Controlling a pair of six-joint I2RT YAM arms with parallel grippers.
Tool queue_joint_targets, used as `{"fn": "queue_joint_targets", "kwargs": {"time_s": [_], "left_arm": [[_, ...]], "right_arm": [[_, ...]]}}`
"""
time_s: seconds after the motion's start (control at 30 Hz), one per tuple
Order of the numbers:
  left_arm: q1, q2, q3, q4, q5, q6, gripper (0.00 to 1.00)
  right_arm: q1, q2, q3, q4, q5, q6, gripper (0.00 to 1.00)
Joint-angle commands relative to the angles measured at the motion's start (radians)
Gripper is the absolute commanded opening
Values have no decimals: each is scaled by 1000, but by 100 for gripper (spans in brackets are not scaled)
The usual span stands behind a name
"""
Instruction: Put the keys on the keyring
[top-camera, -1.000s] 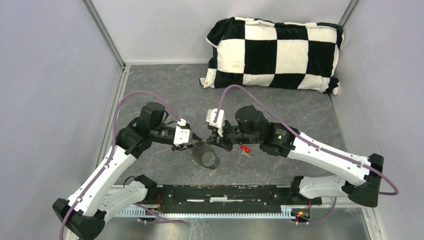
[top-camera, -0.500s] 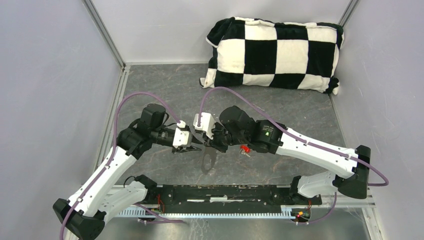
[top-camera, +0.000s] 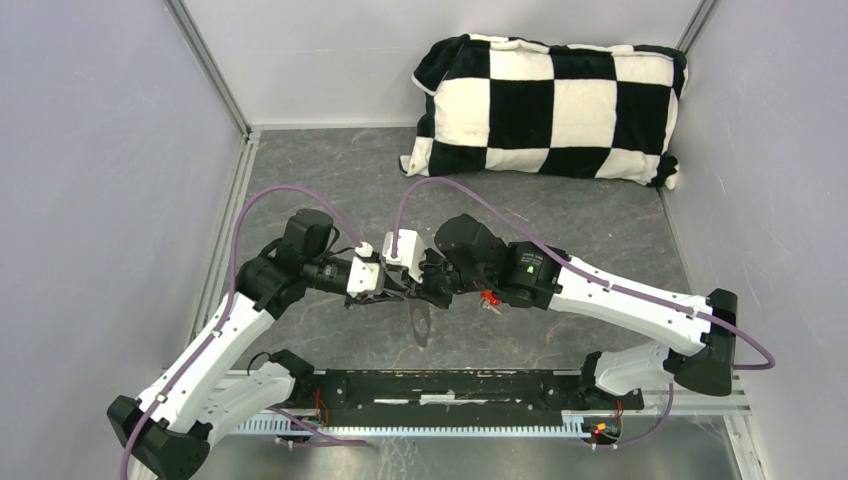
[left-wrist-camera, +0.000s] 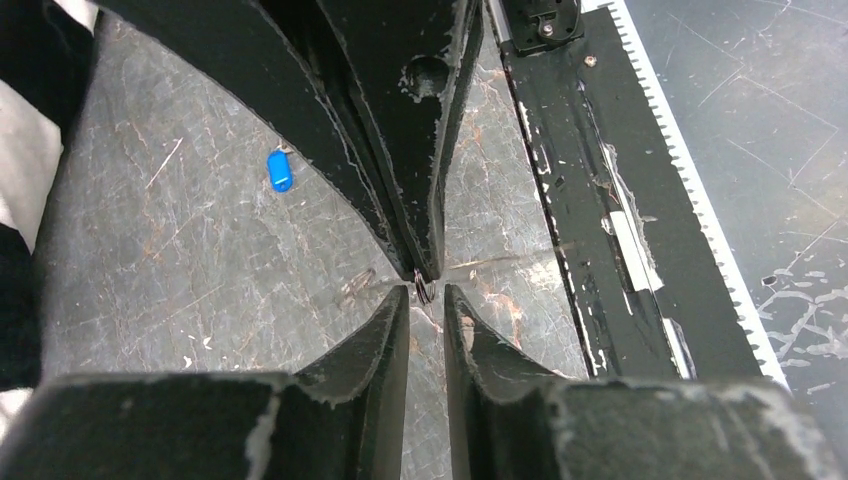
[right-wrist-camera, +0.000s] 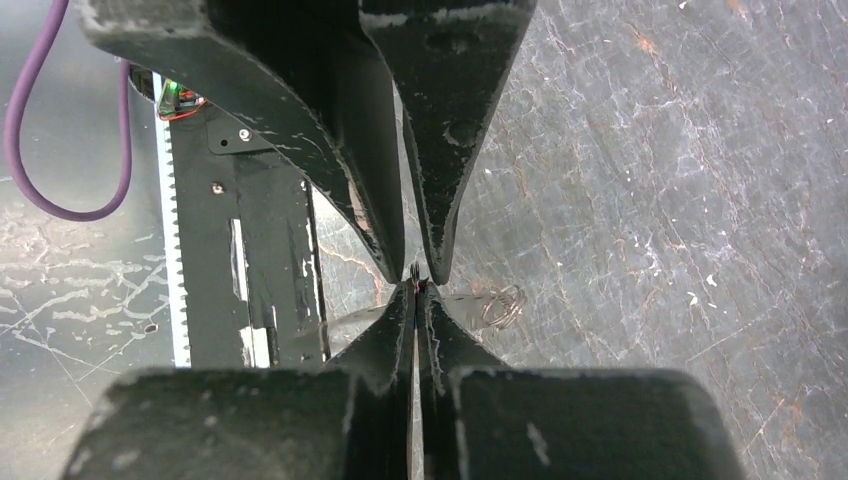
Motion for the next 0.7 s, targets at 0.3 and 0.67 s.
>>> {"fn": "queue_joint_targets", "kwargs": {"time_s": [0.3,0.67], "left_arm": [[-2,-1,-11,34,-7,-56,2],[-2,-30,-14,7,55,60,2]], "right_arm": [[6,-1,41,82,-27,7,1],[3,-133,-76,233,88,21,35]]}}
